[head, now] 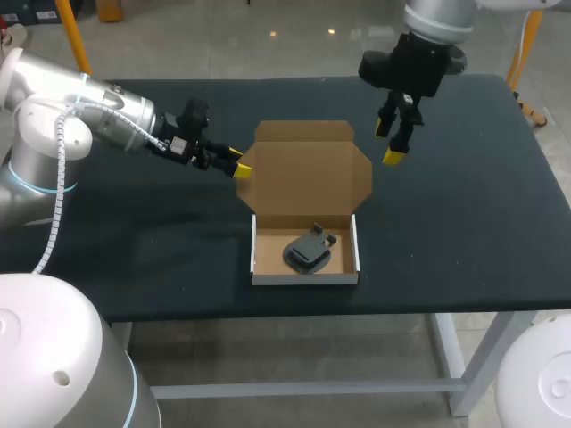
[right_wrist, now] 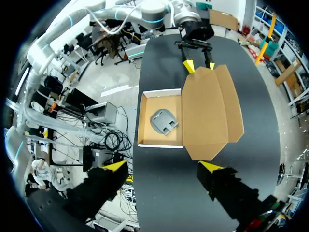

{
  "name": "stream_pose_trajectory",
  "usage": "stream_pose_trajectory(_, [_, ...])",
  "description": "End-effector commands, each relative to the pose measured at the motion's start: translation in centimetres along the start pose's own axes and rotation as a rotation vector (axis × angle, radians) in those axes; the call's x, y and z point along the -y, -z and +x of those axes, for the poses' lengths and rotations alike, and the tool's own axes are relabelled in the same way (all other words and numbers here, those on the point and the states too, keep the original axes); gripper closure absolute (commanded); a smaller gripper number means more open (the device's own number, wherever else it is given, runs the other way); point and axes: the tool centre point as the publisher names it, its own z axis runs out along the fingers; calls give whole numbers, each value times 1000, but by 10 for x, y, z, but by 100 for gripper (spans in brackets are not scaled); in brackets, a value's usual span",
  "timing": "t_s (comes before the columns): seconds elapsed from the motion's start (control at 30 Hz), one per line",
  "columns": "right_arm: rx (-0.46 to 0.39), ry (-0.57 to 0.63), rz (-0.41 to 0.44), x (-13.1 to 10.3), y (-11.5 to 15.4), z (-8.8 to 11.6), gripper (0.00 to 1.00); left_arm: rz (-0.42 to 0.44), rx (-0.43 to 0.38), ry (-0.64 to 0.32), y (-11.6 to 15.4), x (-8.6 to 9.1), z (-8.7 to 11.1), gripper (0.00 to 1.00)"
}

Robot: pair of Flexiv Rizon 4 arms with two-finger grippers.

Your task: Assemble the packaging by folding the flat box into shape, placing the metal phone stand inside, and closing the box properly

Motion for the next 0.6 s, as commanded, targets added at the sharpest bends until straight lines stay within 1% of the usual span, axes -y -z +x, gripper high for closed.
stream_pose_trajectory(0.03, [-15, -1, 7, -2, 0, -5, 0, -8, -54, -4, -7, 1, -4, 26])
stream_pose_trajectory(0.07, [-17, -1, 8, -2, 0, -5, 0, -9, -66, -11, -9, 1, -3, 29])
stream_pose_trajectory(0.1, [-17, -2, 9, -2, 0, -5, 0, -8, -71, -14, -10, 2, -2, 35])
stream_pose_trajectory(0.27, [-20, -5, 13, -3, 0, -7, 0, -6, -93, -28, -17, 2, 4, 45])
stream_pose_trajectory(0.3, [-20, -6, 14, -3, 0, -7, 0, -4, -97, -29, -18, 2, 4, 50])
stream_pose_trajectory(0.43, [-23, -8, 18, -4, -1, -8, 0, 9, -113, -34, -23, 2, 9, 55])
stream_pose_trajectory(0.6, [-23, -7, 23, -5, -1, -9, 0, 29, -135, -43, -29, 4, 16, 56])
